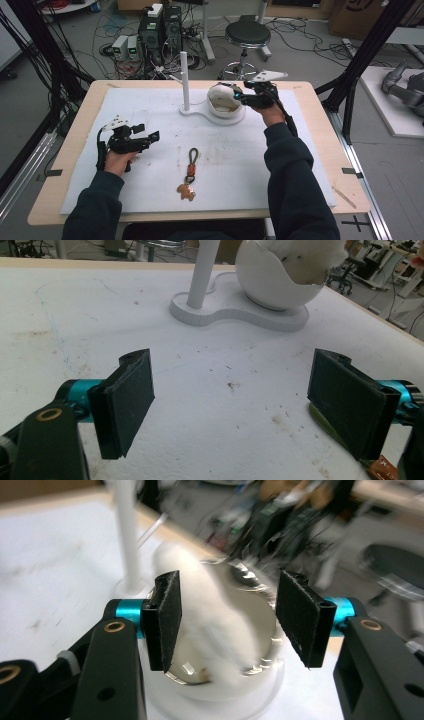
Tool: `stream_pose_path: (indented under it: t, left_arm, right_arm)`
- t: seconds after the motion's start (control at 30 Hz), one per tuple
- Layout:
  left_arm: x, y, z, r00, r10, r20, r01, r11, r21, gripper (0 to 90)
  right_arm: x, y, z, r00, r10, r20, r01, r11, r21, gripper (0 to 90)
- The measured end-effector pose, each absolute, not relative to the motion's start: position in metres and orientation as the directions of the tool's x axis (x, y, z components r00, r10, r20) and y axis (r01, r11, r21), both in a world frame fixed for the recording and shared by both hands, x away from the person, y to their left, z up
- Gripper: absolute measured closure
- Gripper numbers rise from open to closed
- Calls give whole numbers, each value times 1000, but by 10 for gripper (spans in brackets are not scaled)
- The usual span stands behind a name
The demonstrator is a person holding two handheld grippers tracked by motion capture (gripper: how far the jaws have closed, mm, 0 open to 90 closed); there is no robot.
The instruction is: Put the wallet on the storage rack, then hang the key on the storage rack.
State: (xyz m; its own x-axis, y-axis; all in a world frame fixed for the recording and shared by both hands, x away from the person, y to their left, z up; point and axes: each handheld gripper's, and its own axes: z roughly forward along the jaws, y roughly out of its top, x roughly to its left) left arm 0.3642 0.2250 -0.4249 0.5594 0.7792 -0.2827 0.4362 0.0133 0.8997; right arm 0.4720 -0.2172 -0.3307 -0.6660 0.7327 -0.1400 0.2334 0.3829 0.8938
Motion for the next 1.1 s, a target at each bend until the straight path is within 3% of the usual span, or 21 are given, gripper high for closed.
stream_pose_path:
  t: [0.17, 0.37, 0.5, 0.77, 1.1]
  left_arm:
    - [364, 225, -425, 564, 778, -279, 431, 10, 902, 186]
    - [362, 225, -423, 571, 780, -257, 404, 5, 915, 186]
    - [360, 224, -420, 559, 799, -221, 375, -6, 927, 180]
    - [357, 224, -417, 558, 805, -201, 362, -19, 932, 179]
    - [357, 221, -419, 565, 796, -215, 374, -15, 927, 188]
  right_arm:
    - [456, -248, -323, -644, 764, -35, 316, 308, 897, 381]
    - [417, -278, -332, -606, 791, -83, 290, 317, 903, 304]
    - [391, -297, -363, -582, 810, -72, 369, 342, 864, 250]
    - [374, -309, -406, -570, 821, 15, 478, 317, 819, 233]
    - [368, -312, -405, -553, 833, 13, 458, 291, 840, 233]
